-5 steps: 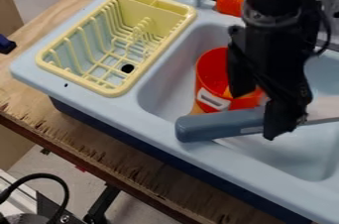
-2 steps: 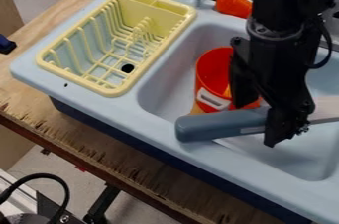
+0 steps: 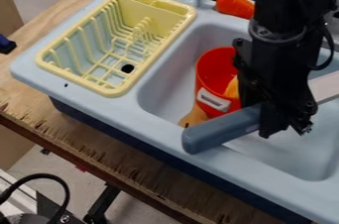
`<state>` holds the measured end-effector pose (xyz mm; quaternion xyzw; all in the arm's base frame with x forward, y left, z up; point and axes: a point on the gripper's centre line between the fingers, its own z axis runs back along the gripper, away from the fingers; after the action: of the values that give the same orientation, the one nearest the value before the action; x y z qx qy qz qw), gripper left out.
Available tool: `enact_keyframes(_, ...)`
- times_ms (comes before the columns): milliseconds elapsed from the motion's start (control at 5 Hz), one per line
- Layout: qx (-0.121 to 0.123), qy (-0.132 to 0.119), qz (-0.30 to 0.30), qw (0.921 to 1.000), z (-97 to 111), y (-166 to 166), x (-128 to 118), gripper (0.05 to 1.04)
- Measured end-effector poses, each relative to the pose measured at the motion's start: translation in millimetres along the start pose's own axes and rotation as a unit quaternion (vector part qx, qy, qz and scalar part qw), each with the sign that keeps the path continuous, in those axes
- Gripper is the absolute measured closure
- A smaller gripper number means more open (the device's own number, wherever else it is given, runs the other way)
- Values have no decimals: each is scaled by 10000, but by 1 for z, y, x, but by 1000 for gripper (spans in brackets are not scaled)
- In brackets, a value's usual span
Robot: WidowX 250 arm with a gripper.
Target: Moved the blue knife on the yellow basket
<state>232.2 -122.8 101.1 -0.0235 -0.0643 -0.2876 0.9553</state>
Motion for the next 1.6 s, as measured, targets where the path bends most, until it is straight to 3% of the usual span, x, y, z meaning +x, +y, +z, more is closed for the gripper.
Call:
enact_keyframes(200,-130,-32,-27,9999,1,0,-3,712)
enact_keyframes(400,-25,-336,-99,9994,10,4,-10,712)
enact_keyframes(600,-101,-560,-125,9983,24,7,-13,712)
enact_keyframes(1000,161,-479,681,9964,47,40,-25,712)
enact_keyframes(1200,284,-284,1203,9919,50,61,-39,712)
enact_keyframes(1400,590,-607,1593,9836,56,84,-44,712)
enact_keyframes(1600,617,-855,1974,9746,60,112,-53,712)
